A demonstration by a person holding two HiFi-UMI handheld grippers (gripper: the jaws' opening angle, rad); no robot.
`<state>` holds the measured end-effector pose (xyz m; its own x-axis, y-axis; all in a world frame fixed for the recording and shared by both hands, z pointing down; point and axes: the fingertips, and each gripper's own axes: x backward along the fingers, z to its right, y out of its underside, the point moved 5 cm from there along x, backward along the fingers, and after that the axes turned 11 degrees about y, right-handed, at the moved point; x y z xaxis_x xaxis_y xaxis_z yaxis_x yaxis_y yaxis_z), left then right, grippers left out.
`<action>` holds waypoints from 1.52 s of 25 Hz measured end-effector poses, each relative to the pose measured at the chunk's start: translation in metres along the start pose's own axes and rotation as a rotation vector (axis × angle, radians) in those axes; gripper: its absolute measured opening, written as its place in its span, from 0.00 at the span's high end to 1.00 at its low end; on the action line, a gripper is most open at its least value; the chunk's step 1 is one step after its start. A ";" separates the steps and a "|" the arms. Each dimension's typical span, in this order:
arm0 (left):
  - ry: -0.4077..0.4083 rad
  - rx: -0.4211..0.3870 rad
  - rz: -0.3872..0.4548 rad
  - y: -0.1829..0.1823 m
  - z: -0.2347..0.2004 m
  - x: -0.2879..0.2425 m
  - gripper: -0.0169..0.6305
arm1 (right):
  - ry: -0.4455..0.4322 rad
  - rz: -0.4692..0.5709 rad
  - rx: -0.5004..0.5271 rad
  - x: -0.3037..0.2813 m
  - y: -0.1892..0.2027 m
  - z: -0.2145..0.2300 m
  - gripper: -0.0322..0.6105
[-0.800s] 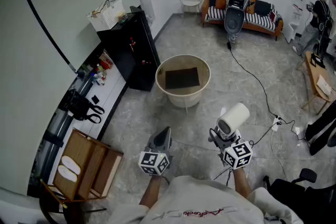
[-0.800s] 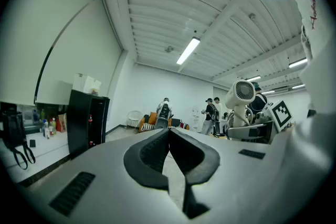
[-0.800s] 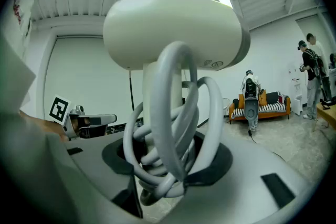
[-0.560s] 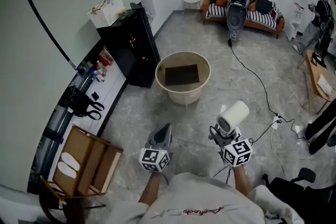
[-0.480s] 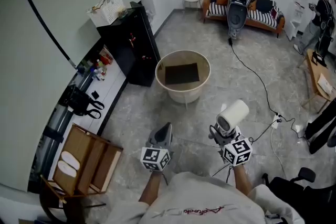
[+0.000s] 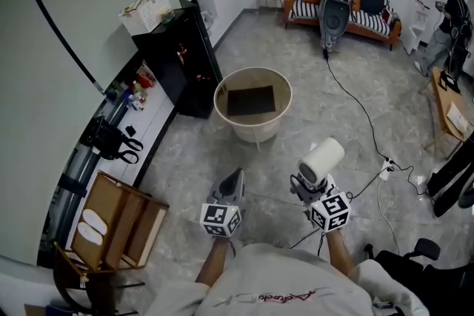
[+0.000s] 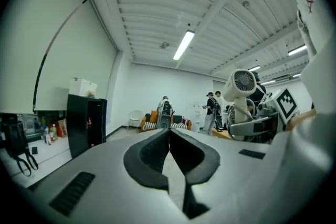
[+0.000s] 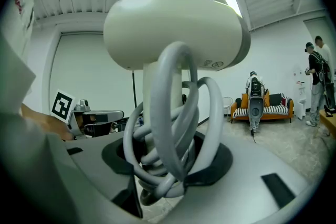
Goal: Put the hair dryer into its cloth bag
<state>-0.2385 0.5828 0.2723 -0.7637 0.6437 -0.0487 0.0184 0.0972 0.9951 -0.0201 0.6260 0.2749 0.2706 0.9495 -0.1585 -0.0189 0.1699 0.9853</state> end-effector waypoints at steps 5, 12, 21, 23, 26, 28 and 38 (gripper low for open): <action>0.005 0.007 -0.004 0.004 0.015 -0.018 0.93 | -0.007 -0.014 -0.021 0.003 0.008 0.019 0.58; -0.017 0.033 -0.015 0.011 0.011 -0.025 0.93 | -0.015 -0.015 -0.045 -0.008 0.010 0.035 0.58; -0.032 0.081 -0.020 0.023 -0.024 -0.051 0.93 | -0.036 -0.027 -0.045 -0.054 0.008 0.046 0.58; -0.025 0.087 -0.020 0.024 -0.037 -0.065 0.93 | -0.037 -0.027 -0.041 -0.071 0.006 0.049 0.58; -0.012 0.086 -0.016 0.022 -0.059 -0.090 0.93 | -0.034 -0.028 -0.038 -0.098 0.002 0.057 0.58; 0.000 0.076 -0.010 0.017 -0.075 -0.108 0.93 | -0.031 -0.023 -0.035 -0.116 -0.003 0.064 0.58; 0.031 0.056 0.000 -0.012 -0.162 -0.176 0.93 | -0.010 -0.008 -0.012 -0.216 -0.043 0.087 0.58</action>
<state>-0.2088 0.3458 0.2830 -0.7834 0.6198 -0.0455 0.0535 0.1403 0.9887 0.0057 0.3910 0.2725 0.2808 0.9453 -0.1657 -0.0280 0.1806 0.9832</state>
